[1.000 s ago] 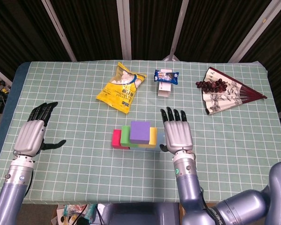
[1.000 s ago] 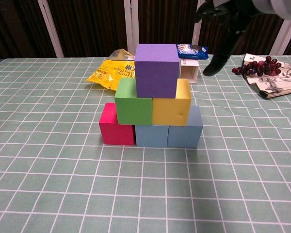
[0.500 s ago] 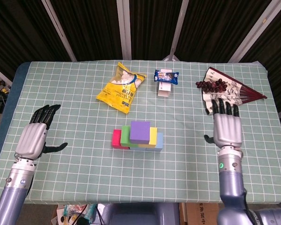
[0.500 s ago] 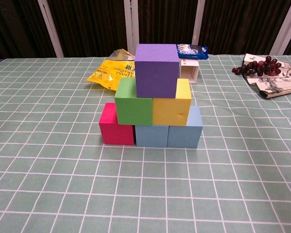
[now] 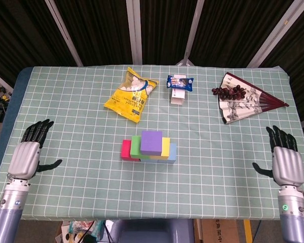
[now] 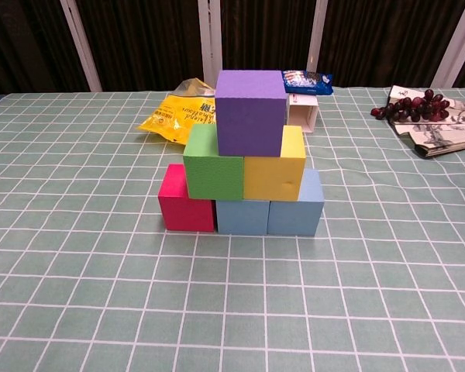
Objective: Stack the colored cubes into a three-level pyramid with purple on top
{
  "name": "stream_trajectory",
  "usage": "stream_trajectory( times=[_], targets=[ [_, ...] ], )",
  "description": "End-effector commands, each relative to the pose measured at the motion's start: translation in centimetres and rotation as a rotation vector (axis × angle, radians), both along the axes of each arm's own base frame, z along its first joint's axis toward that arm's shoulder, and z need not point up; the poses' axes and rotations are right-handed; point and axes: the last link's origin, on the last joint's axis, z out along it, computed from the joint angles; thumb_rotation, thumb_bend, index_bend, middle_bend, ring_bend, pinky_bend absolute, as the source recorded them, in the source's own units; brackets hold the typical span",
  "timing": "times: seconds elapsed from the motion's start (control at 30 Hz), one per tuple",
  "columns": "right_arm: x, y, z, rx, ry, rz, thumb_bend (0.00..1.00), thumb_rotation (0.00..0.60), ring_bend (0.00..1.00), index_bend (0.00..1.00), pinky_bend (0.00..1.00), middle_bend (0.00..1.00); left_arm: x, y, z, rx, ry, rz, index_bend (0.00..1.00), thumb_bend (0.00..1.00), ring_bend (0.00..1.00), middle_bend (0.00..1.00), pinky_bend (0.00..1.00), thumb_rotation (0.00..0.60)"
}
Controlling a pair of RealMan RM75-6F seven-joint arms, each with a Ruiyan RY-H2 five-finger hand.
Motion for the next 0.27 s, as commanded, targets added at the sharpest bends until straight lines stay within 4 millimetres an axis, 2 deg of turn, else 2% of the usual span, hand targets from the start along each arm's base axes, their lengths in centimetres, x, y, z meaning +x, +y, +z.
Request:
stream_trajectory(
  times=[0.03,0.27],
  targets=[
    [-4.5,4.3,-0.5,0.025,0.075,0.022,0.21,0.600,0.00,0.00,0.00,0.00,-3.3,-2.3,-0.3,0.022,0.030,0.006,0.00,0.06,0.00,0.00,0.00,0.600],
    [-6.6,6.2,0.3,-0.033,0.132,0.057,0.22,0.600,0.00,0.00,0.00,0.00,-6.5,-4.5,1.0,0.081,0.120,0.008,0.00,0.06,0.00,0.00,0.00,0.600]
  ],
)
